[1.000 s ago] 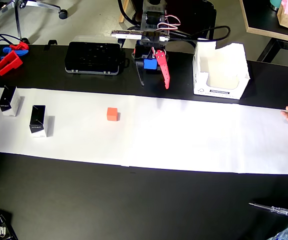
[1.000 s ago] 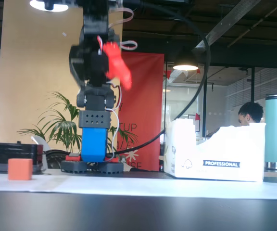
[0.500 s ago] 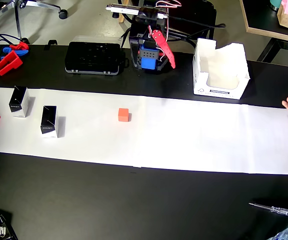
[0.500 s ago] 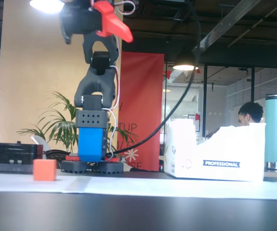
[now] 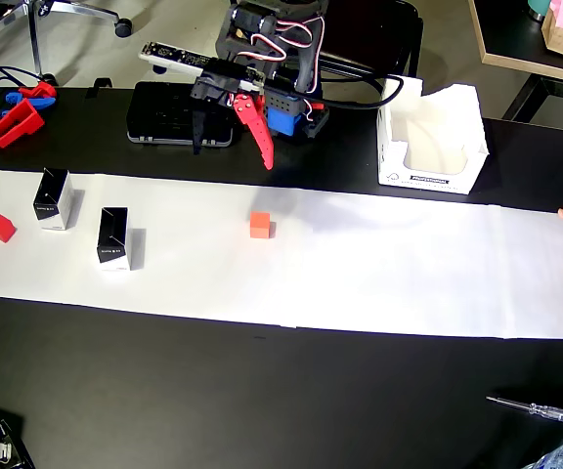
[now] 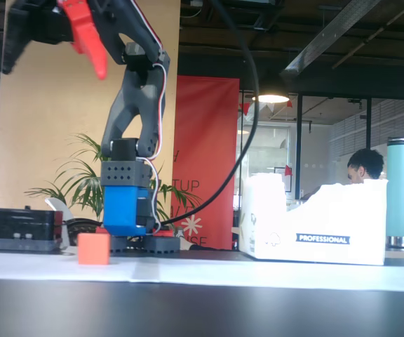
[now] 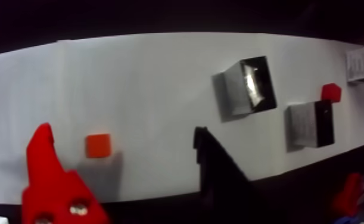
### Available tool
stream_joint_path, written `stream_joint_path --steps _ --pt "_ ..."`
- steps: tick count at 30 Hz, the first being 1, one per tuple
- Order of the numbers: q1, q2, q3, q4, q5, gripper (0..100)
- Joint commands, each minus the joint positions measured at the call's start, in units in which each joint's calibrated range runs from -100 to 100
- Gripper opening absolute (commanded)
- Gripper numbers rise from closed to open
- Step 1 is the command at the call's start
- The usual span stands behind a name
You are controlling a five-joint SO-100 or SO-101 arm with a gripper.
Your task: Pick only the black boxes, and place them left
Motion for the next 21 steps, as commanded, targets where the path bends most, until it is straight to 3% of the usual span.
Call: stream_joint_path --steps 1,7,16,21 --pt "2.4 3.2 -10.6 -0.4 2.6 45" --pt "7.3 11.7 -12.7 -2.0 8.9 45" --pt "9.2 19.4 -1.2 -26.8 9.2 45" --pt "9.4 20.0 2.3 -33.8 9.3 45"
